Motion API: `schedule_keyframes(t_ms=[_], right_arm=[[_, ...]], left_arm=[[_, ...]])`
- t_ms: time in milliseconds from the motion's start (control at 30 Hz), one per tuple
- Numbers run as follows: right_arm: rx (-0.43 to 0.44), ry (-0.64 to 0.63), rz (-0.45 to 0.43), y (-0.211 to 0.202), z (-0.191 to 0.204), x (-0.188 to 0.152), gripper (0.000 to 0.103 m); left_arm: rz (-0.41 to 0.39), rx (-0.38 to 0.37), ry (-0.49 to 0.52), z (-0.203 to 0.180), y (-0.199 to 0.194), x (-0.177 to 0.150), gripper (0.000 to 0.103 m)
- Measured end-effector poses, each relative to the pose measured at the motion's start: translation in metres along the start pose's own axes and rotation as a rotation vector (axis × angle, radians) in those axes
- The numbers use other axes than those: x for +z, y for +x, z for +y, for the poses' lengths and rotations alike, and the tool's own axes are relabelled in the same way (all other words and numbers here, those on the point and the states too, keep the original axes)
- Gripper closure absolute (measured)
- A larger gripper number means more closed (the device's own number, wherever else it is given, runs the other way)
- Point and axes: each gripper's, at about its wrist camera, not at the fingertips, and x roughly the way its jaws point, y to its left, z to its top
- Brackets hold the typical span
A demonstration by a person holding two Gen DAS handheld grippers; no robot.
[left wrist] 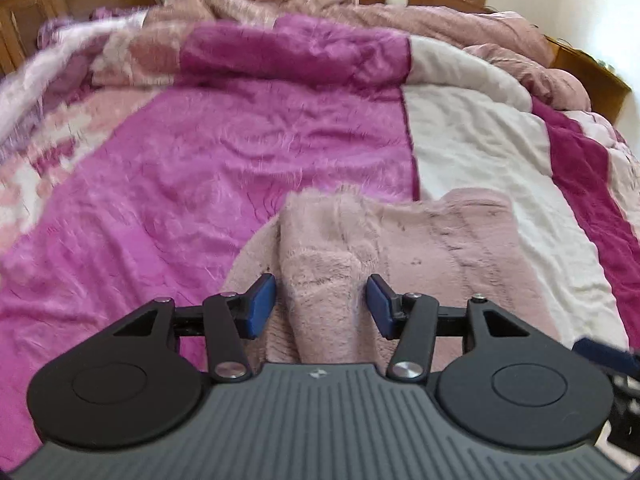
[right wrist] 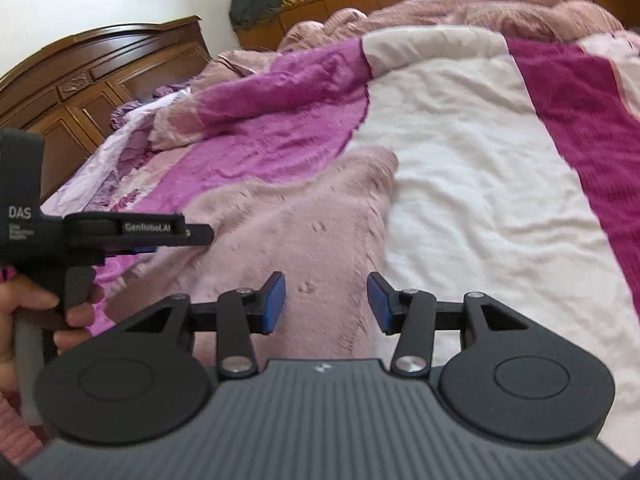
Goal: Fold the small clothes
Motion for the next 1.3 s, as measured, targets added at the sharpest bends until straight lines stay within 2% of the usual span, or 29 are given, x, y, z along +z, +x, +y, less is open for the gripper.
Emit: schedule_keyframes(t_ms=[33, 67, 100, 233, 300, 367, 433, 567, 633, 700, 800, 867, 967, 1033, 1167, 1267, 1300], right_arm=[[0.007, 0.011, 0.008, 0.004, -0.003, -0.002, 0.054], [0.019, 0.024, 0.012, 0.006, -0.005, -0.005, 0.054], [0.028, 0.037, 0.014, 0.008, -0.005, -0.006, 0.054], [0.075, 0.041, 0.006, 0.009, 0.005, -0.007, 0.054], [0.091, 0.017, 0.000, 0.012, 0.016, -0.009, 0.054], [0.062, -0.026, -0.002, 0.016, 0.027, -0.011, 0.054], [0.036, -0.049, -0.001, 0.021, 0.032, -0.014, 0.054], [0.035, -0.045, 0.002, 0.019, 0.028, -0.012, 0.053], [0.044, -0.023, 0.000, 0.015, 0.024, -0.011, 0.054], [0.052, -0.004, -0.005, 0.010, 0.020, -0.010, 0.053], [0.048, 0.018, -0.025, 0.001, 0.015, -0.011, 0.053], [0.041, 0.037, -0.031, -0.004, 0.013, -0.015, 0.053], [0.037, 0.054, -0.021, -0.006, 0.012, -0.022, 0.053], [0.037, 0.048, -0.016, -0.006, 0.015, -0.026, 0.054], [0.027, 0.010, -0.001, -0.004, 0.019, -0.033, 0.054], [0.049, 0.025, 0.010, -0.005, 0.012, -0.029, 0.053], [0.066, 0.044, 0.010, -0.007, 0.007, -0.026, 0.050]], left_arm=[[-0.013, -0.028, -0.010, 0.002, 0.003, -0.002, 0.059], [-0.028, -0.046, -0.012, 0.004, 0.005, -0.002, 0.080], [-0.044, -0.064, -0.012, 0.006, 0.003, -0.002, 0.084], [-0.119, -0.029, -0.042, 0.025, -0.005, 0.007, 0.086], [-0.083, 0.011, -0.045, 0.037, 0.008, 0.009, 0.086], [-0.035, 0.014, -0.040, 0.044, 0.022, 0.004, 0.085], [-0.048, 0.008, -0.018, 0.045, 0.022, 0.001, 0.084], [-0.048, -0.031, -0.048, 0.048, 0.009, 0.003, 0.079], [-0.047, -0.048, -0.048, 0.049, -0.005, 0.003, 0.073], [-0.049, -0.066, -0.038, 0.049, -0.021, 0.002, 0.060], [-0.053, -0.097, -0.011, 0.046, -0.047, -0.009, 0.047], [-0.034, -0.103, 0.019, 0.043, -0.055, -0.018, 0.046], [0.009, -0.050, 0.067, 0.042, -0.051, -0.032, 0.045], [0.012, -0.042, 0.067, 0.047, -0.048, -0.040, 0.045], [0.025, 0.004, 0.055, 0.058, -0.043, -0.049, 0.032], [0.031, -0.027, 0.017, 0.066, -0.044, -0.049, 0.032], [0.031, -0.045, -0.002, 0.068, -0.046, -0.047, 0.032]])
